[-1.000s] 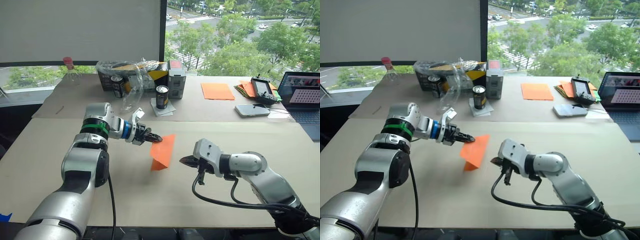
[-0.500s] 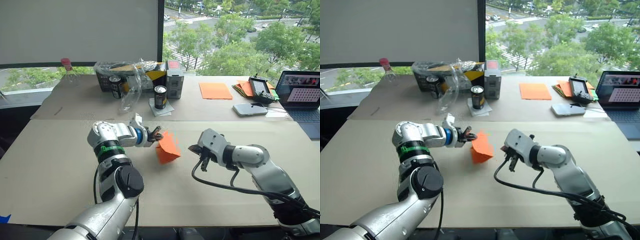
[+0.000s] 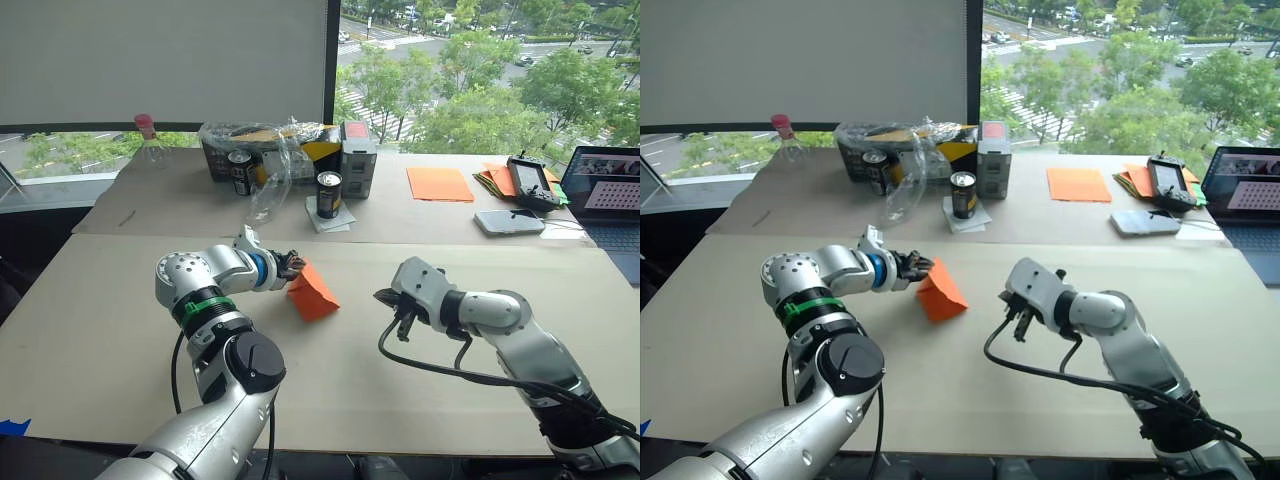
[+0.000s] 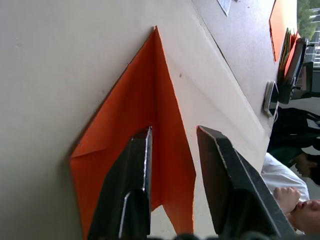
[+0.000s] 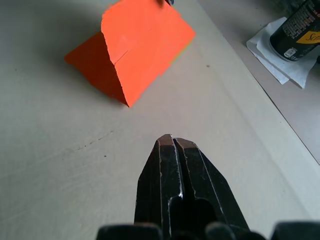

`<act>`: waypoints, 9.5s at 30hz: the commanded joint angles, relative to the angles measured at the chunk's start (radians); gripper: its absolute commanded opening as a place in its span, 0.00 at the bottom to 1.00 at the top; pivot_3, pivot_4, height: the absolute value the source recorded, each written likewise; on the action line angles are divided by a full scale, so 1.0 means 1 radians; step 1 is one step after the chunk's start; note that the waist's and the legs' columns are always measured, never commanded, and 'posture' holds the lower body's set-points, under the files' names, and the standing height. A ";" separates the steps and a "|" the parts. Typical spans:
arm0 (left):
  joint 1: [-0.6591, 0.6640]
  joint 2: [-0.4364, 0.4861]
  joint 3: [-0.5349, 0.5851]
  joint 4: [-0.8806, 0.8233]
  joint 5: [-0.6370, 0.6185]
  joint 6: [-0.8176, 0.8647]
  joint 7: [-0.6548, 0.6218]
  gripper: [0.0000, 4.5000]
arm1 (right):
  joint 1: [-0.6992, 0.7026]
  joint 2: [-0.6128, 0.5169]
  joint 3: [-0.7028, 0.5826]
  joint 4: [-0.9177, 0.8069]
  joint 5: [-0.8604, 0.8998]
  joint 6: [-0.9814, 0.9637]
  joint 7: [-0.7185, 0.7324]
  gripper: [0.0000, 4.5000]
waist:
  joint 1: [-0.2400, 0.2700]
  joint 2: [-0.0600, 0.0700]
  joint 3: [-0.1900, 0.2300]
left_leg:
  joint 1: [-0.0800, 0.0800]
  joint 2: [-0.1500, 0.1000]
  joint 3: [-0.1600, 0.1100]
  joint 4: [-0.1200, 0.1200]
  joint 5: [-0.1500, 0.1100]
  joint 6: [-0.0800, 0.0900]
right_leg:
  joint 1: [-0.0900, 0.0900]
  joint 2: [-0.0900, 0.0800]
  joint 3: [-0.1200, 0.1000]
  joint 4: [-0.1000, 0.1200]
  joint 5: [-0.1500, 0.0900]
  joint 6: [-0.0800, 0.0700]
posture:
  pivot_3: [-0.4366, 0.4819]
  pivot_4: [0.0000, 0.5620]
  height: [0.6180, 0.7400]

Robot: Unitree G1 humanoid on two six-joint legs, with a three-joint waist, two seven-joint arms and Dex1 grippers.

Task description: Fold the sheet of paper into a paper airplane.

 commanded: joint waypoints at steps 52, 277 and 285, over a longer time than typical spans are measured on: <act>0.950 1.053 -0.891 -0.587 -0.399 -0.610 -1.243 1.00 | -0.235 0.214 0.189 0.250 0.014 -0.275 0.136 0.01 | -0.025 0.001 0.000 | 0.003 0.004 0.000 -0.006 0.003 -0.004 | -0.002 0.003 -0.001 0.000 0.000 -0.005 | 0.48 0.27 0.92; 0.603 0.686 -1.383 0.274 0.332 -1.634 -1.705 0.00 | 0.009 0.119 0.108 0.411 0.052 -0.685 0.384 0.01 | -0.021 0.004 -0.008 | 0.018 0.003 0.000 -0.005 -0.001 0.003 | 0.020 0.003 -0.002 -0.008 -0.003 0.000 | 0.48 0.27 0.92; 0.612 0.781 -1.341 -0.038 0.098 -1.148 -1.845 0.00 | 0.069 0.067 0.152 0.291 0.027 -0.702 0.452 0.01 | -0.025 0.005 -0.006 | 0.016 0.004 0.000 -0.005 -0.003 0.006 | 0.018 0.003 -0.002 -0.008 -0.004 0.002 | 0.48 0.27 0.92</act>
